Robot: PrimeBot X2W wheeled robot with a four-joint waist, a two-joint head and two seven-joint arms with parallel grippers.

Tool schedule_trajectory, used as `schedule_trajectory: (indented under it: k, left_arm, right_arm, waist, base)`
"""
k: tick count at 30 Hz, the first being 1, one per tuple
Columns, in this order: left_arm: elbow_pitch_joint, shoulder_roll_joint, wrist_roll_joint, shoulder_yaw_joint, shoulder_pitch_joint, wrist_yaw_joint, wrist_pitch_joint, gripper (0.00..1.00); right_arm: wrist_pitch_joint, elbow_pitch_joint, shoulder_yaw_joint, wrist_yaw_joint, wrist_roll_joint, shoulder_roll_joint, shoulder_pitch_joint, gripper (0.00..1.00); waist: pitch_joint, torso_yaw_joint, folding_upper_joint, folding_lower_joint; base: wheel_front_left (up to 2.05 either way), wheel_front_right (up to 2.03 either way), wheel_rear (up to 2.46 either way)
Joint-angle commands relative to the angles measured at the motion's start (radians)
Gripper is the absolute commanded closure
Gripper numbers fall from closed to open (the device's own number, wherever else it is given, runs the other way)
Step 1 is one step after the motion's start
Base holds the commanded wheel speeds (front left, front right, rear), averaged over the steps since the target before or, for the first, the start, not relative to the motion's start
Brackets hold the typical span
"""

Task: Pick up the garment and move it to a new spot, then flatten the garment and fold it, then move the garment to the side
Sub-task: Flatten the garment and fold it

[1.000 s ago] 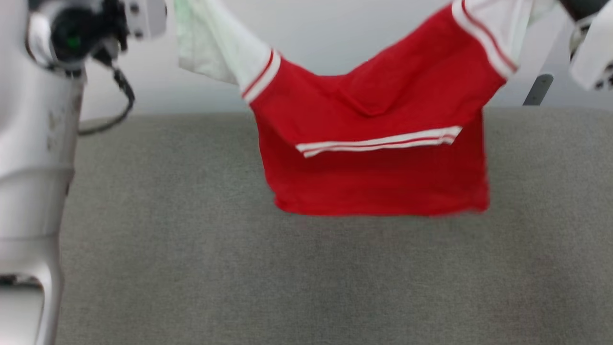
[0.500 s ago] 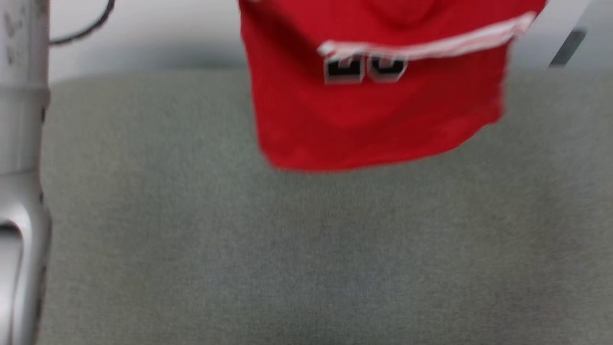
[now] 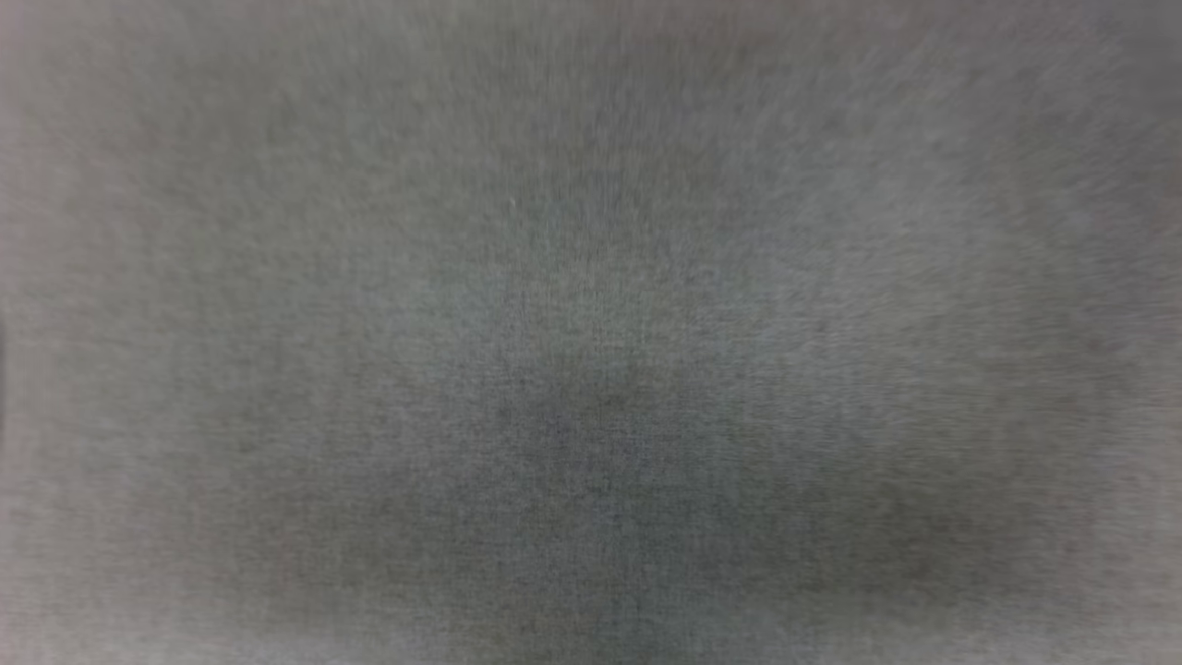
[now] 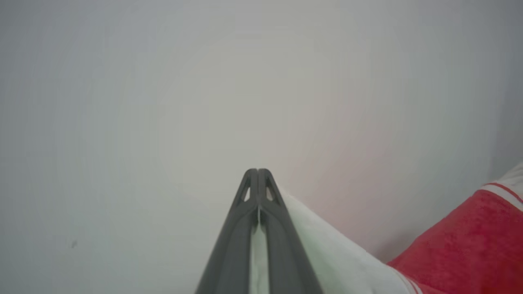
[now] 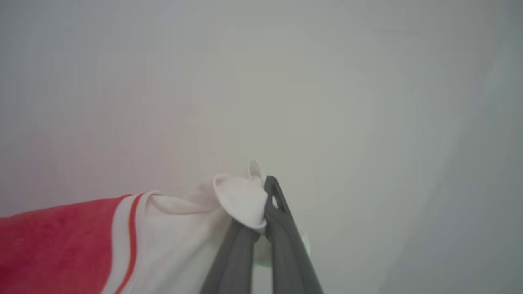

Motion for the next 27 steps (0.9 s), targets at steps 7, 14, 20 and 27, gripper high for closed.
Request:
schedule_trajectory:
  k: [7, 14, 20, 27]
  left_arm:
    - [0.138, 0.000, -0.043, -0.033, 0.094, -0.018, -0.090, 1.00]
    - [0.152, 0.010, -0.126, -0.134, 0.248, -0.019, -0.030, 1.00]
    - [0.084, 0.089, -0.225, -0.232, 0.413, -0.019, 0.071, 1.00]
    - [-0.047, 0.212, -0.298, -0.293, 0.620, -0.019, 0.116, 1.00]
  right_arm:
    - [-0.007, 0.072, -0.098, -0.001, -0.082, 0.064, 0.130, 1.00]
    - [0.000, 0.198, -0.064, -0.001, -0.013, 0.090, 0.249, 1.00]
    - [0.064, 0.295, 0.046, -0.001, 0.168, 0.074, 0.342, 1.00]
    - [0.183, 0.188, 0.291, -0.001, 0.435, -0.006, 0.539, 1.00]
  waist:
    - [0.210, 0.073, 0.0000, 0.0000]
    - [0.109, 0.080, 0.0000, 0.0000]
    - [-0.028, 0.071, 0.0000, 0.0000]
    - [-0.201, 0.060, 0.0000, 0.0000]
  base:
    - [0.00, 0.00, 0.00]
    - [0.00, 0.00, 0.00]
    - [0.00, 0.00, 0.00]
    - [0.00, 0.00, 0.00]
